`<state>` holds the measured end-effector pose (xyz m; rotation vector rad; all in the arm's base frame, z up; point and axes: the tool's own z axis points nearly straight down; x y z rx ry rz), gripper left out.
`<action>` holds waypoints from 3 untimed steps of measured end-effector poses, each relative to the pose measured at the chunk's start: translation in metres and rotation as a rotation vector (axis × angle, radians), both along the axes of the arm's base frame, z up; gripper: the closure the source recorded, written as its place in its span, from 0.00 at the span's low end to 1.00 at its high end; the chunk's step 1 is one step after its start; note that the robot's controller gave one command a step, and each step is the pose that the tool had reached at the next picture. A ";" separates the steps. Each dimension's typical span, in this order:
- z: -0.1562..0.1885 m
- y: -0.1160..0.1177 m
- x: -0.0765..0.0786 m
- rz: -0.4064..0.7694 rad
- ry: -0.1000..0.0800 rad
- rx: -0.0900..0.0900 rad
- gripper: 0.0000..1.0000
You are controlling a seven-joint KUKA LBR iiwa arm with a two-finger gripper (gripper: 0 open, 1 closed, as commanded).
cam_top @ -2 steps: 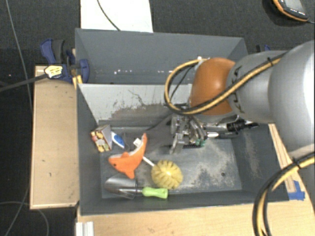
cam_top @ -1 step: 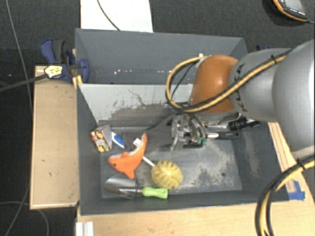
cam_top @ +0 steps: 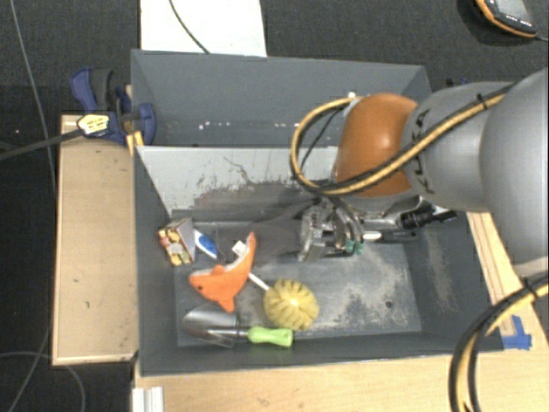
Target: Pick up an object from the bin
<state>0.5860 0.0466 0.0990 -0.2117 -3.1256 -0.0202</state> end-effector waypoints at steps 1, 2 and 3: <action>0.015 0.000 0.000 0.001 -0.004 0.000 1.00; 0.034 -0.001 0.001 0.002 -0.009 -0.001 1.00; 0.049 -0.001 0.002 0.003 -0.015 -0.002 1.00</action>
Offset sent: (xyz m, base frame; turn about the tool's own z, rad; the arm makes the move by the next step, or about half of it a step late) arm -0.0010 0.0001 0.0578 -0.0006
